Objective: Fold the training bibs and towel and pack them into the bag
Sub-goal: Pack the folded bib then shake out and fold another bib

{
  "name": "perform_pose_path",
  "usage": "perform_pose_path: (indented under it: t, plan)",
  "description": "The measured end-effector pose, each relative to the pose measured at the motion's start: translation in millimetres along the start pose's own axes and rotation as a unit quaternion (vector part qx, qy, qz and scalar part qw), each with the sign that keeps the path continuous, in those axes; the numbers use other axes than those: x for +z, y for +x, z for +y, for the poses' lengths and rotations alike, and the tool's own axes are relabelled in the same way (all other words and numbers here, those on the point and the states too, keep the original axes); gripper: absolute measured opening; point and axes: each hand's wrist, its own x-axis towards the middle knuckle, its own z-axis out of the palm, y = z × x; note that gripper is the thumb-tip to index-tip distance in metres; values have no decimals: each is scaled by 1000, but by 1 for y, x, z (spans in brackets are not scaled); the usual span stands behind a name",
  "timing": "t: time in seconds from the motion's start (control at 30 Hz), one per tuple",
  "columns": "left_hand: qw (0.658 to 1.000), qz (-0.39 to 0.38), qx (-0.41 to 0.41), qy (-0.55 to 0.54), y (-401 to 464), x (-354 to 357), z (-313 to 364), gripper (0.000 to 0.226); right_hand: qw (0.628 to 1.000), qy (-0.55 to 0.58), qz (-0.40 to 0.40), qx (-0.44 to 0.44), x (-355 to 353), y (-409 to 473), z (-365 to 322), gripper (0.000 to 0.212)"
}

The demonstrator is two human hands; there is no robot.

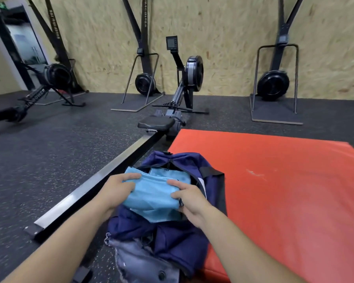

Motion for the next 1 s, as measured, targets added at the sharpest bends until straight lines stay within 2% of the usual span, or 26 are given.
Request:
perform_pose_path:
  t: [0.1,0.2,0.27,0.4,0.47,0.53,0.63,0.67,0.73,0.8,0.87,0.9,1.0]
  plan:
    - [993,-11,-80,-88,34,22,-14,48,999,19,38,6,-8,26,-3,44]
    - [987,-35,-102,-118,61,46,-22,54,994,-1,105,-38,-17,49,-5,43]
    - [988,-51,-75,-123,70,62,-17,54,981,-56,157,-104,-21,56,-7,45]
    - [990,-39,20,-134,84,78,-17,61,917,-204,243,-241,-22,68,-4,49]
    - [993,-11,70,-92,87,78,-29,65,906,-255,232,-245,-24,70,2,50]
    - [994,-11,110,-6,90,79,-46,66,902,-317,206,-208,-30,69,11,51]
    - [975,-2,166,148,96,88,-61,64,890,-372,202,-172,-36,68,16,53]
    - [955,34,185,232,95,90,-60,63,875,-400,210,-172,-34,68,14,55]
    - [892,138,239,357,90,93,-55,60,836,-473,210,-182,-27,68,10,61]
    - [842,200,315,390,86,93,-51,49,812,-512,184,-211,-20,69,7,67]
    - [809,182,390,399,90,94,-53,32,783,-546,147,-259,-16,74,5,63]
    - [805,157,409,400,95,95,-56,28,768,-565,126,-274,-16,79,5,58]
    - [839,63,383,382,108,97,-75,45,732,-615,81,-282,-21,94,14,49]
